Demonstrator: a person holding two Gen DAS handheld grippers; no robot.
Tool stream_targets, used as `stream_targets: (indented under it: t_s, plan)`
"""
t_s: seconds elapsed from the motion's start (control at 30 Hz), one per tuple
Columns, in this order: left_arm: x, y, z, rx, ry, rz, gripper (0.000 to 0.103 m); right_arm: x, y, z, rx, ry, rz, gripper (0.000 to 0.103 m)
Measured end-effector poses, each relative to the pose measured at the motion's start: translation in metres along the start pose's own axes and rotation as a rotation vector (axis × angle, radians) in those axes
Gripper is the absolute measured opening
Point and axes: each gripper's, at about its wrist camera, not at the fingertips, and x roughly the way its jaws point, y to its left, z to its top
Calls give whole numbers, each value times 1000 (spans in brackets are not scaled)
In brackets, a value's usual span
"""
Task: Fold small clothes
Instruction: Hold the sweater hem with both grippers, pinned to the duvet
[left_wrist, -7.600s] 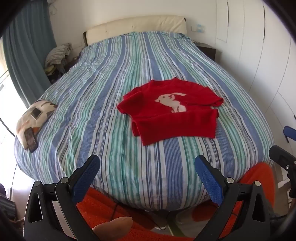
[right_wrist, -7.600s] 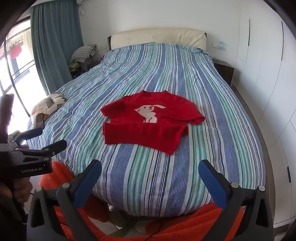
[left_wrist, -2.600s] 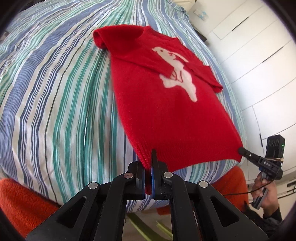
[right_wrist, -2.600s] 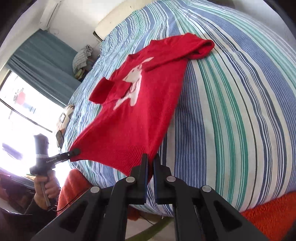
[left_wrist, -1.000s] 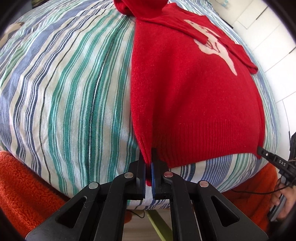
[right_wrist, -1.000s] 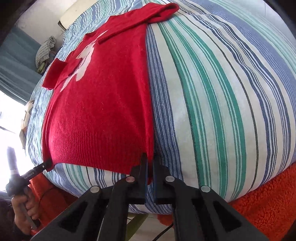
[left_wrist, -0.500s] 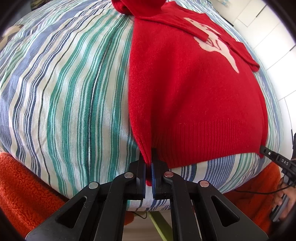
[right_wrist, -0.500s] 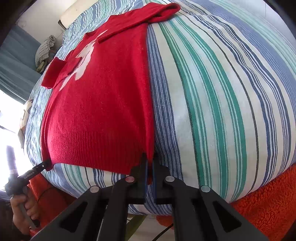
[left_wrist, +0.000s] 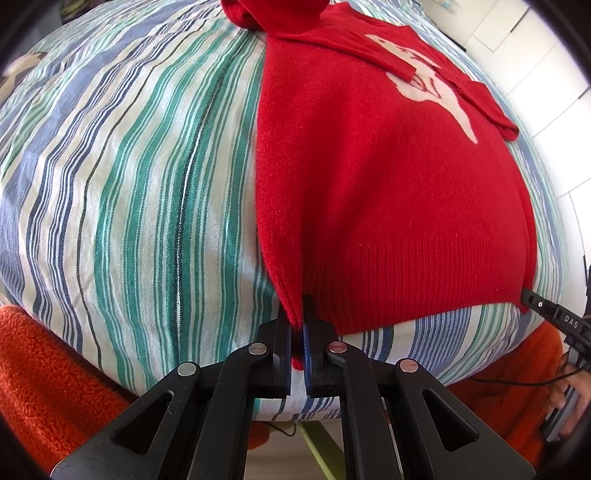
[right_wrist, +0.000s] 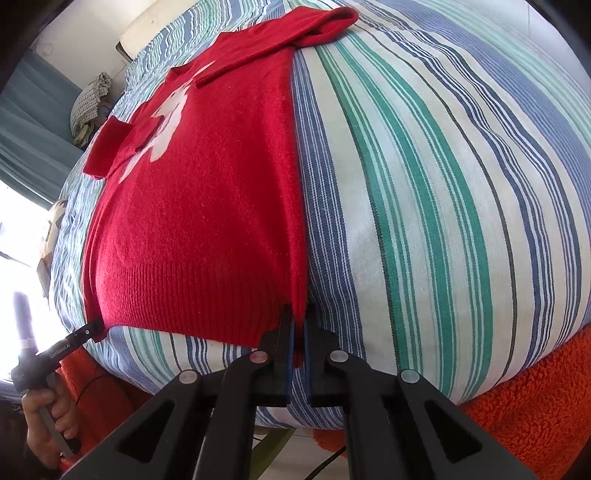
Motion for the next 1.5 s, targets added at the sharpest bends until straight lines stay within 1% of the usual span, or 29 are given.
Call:
stream_targets:
  t_s: [1.5]
  plan:
    - [5,-7,1,20,-2,26,6,0,-1,-1,12,-11,2,2]
